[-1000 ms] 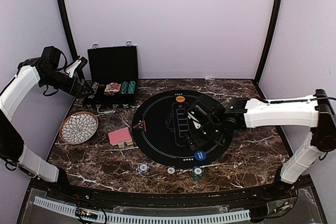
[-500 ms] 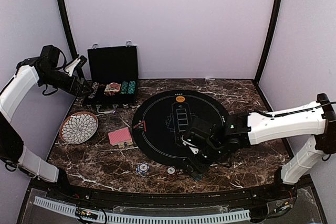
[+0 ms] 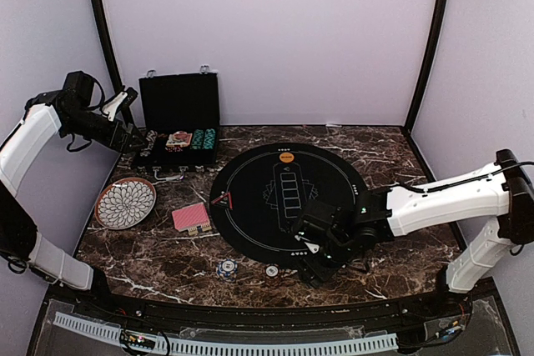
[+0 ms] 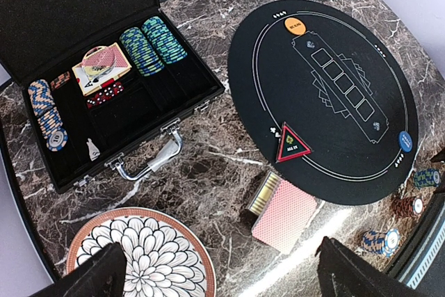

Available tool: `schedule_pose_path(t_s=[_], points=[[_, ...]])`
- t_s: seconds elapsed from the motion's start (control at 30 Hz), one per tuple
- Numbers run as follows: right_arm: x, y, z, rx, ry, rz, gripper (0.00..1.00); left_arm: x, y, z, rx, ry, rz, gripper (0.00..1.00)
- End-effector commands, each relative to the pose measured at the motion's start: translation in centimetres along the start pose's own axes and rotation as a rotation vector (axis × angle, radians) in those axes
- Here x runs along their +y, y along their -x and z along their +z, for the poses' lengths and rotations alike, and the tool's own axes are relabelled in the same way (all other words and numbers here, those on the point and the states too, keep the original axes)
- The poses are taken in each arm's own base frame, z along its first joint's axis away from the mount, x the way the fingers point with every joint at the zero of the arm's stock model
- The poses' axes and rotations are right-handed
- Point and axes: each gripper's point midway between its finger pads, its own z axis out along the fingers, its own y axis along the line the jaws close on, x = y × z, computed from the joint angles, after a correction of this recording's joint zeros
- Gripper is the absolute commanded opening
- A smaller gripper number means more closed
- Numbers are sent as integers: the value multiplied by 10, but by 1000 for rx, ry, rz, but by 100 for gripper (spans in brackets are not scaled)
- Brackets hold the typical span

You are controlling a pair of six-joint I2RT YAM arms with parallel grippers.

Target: Distribute texas hold em gaming equipment

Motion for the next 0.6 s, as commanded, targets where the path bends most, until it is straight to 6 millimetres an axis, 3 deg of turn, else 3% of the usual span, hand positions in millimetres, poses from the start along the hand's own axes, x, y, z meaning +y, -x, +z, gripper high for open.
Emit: schedule_pose_path(t_s=[0.0,0.27,0.57], points=[[2,-4,8,9,0,3,71,-10,4,-12,-26,-11,17,99],[-1,-4,13,14,-17,-3,68,-10,6,-12,-31,-12,21,99],[-1,1,12,2,-27,-5,54,-11,6,-13,-33,-12,23,99]])
